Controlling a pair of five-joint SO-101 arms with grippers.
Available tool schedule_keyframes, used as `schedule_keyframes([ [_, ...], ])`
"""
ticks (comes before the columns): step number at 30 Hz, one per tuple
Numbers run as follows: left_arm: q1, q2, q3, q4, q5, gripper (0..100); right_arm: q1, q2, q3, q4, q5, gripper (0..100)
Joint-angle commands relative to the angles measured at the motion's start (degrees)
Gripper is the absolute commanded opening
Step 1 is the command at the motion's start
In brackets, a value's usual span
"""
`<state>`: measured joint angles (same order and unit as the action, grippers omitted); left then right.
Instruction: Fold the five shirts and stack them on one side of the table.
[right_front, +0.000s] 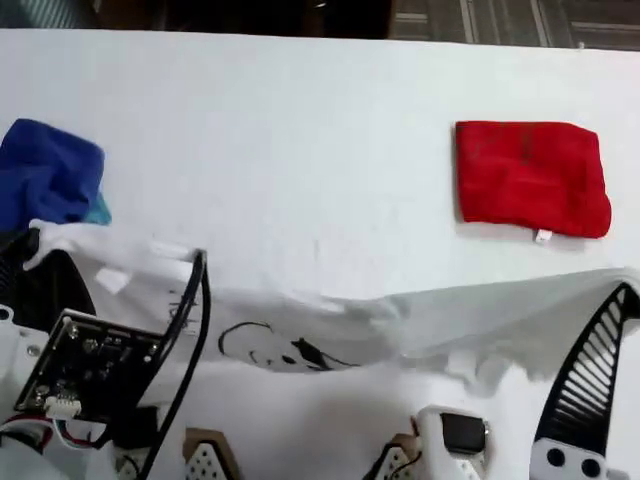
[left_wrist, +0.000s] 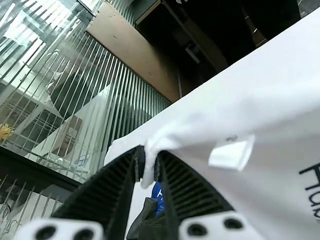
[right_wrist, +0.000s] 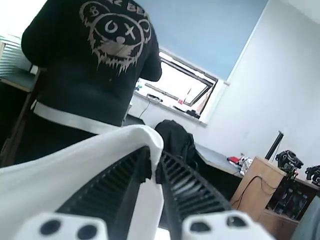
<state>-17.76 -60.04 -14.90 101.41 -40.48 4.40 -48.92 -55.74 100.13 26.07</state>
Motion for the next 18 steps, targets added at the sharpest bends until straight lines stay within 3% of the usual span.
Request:
schedule_keyframes([
  [1,-0.7,-0.1,0.1,0.8,0.4,3,0.1,-2.1,4.2,1.0,-0.2,1.9],
  [18,-0.7,-6.2,0.5,1.0,5.6,3,0.1,-5.3,4.7,0.7,-0.2,1.9],
])
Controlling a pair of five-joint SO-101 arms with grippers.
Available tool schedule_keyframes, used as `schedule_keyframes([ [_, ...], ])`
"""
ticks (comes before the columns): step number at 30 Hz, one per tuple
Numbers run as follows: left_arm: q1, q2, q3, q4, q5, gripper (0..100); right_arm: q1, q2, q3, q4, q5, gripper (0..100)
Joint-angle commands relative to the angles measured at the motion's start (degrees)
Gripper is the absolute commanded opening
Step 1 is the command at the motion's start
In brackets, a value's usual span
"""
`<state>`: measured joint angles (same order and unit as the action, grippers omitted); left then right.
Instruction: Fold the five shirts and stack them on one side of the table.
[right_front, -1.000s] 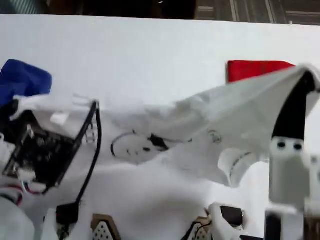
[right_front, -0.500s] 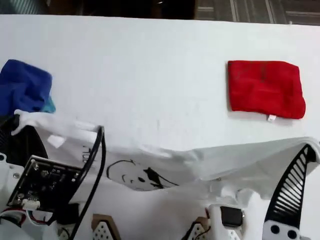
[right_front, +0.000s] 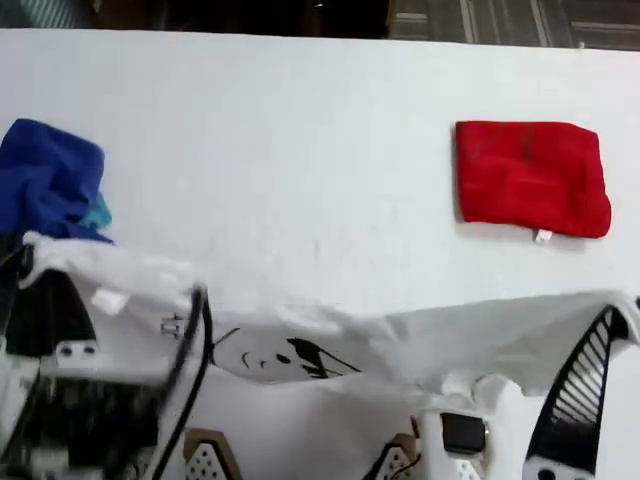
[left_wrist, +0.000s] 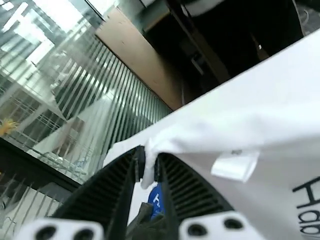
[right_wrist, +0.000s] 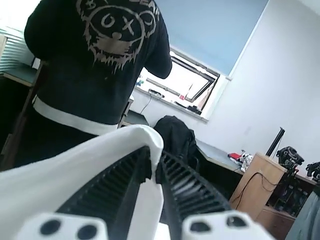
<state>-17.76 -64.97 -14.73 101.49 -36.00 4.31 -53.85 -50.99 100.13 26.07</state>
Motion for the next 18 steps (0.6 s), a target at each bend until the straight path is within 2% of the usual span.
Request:
schedule_keyframes([
  [1,-0.7,-2.1,1.2,0.9,1.1,3,0.2,-0.6,0.0,0.7,-0.2,1.9],
  [9,-0.7,-6.2,9.8,0.9,1.2,3,0.2,-0.6,0.6,0.0,-0.2,1.9],
  [18,-0.4,-6.1,16.0,-0.8,3.6,3,0.2,8.1,4.6,-14.4,-0.2,1.9],
])
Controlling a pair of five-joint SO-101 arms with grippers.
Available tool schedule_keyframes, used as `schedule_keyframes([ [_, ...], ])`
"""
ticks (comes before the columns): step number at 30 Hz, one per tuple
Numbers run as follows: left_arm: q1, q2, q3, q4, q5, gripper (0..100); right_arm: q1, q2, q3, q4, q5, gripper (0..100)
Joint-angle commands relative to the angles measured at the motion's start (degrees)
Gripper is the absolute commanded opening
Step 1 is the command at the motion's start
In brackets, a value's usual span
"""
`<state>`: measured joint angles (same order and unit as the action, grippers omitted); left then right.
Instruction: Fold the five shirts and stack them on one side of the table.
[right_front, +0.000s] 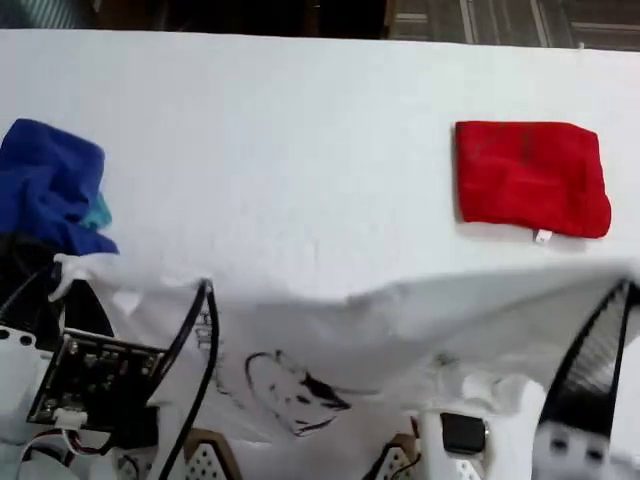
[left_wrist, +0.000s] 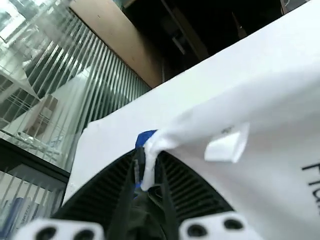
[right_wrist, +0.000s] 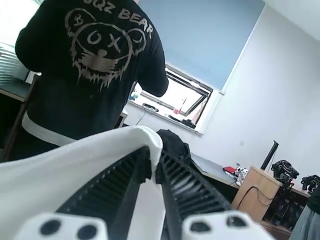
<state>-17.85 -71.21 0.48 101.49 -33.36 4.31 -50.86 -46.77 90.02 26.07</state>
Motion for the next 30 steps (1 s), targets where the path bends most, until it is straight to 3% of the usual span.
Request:
schedule_keyframes([
  [1,-0.3,0.4,1.6,-2.2,1.2,3,0.2,6.6,0.4,-5.3,-0.2,1.9],
  [8,-0.3,6.8,3.3,-7.3,4.2,3,0.2,14.8,-0.1,-10.0,-0.2,1.9],
  [30,-0.5,7.3,-10.6,0.8,4.2,3,0.2,0.1,0.1,-4.0,-0.2,1.9],
])
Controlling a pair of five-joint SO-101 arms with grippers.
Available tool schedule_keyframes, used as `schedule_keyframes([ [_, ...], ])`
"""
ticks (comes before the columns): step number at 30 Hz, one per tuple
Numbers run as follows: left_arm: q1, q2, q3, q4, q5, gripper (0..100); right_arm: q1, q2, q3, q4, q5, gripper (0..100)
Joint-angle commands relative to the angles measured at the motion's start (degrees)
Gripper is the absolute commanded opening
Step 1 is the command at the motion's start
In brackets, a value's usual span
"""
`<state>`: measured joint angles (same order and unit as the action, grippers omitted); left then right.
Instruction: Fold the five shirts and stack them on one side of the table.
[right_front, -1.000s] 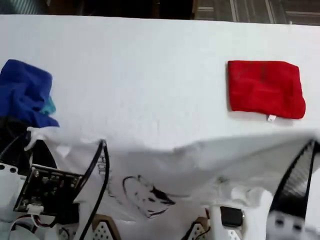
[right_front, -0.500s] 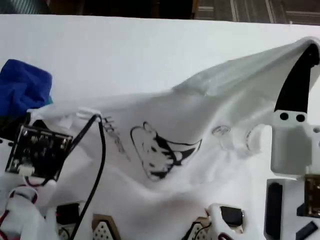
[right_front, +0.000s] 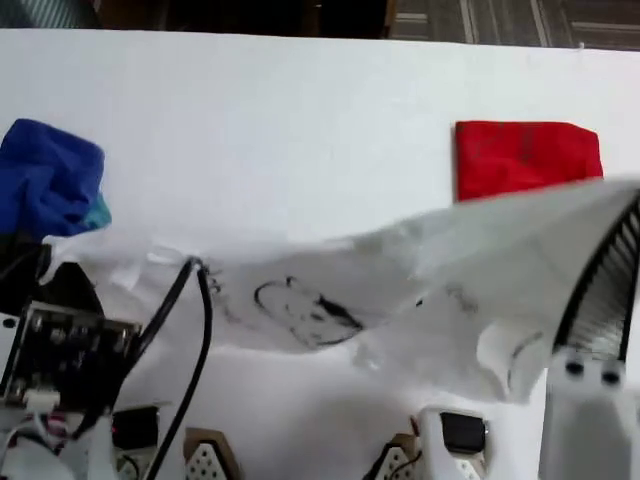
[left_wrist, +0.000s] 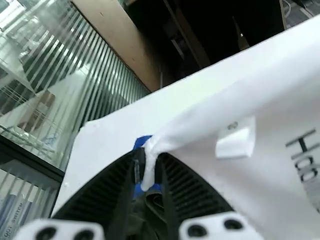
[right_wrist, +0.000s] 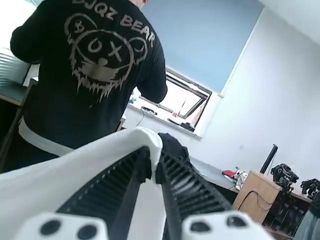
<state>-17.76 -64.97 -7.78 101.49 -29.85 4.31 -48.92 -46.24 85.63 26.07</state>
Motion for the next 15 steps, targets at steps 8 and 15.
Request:
schedule_keyframes([
  [8,-0.6,-4.5,-0.6,0.9,1.1,3,0.3,-6.4,-0.2,1.2,0.2,1.9],
  [15,-0.6,-10.6,5.8,0.9,0.8,3,0.3,-6.7,-0.5,1.2,0.1,1.9],
])
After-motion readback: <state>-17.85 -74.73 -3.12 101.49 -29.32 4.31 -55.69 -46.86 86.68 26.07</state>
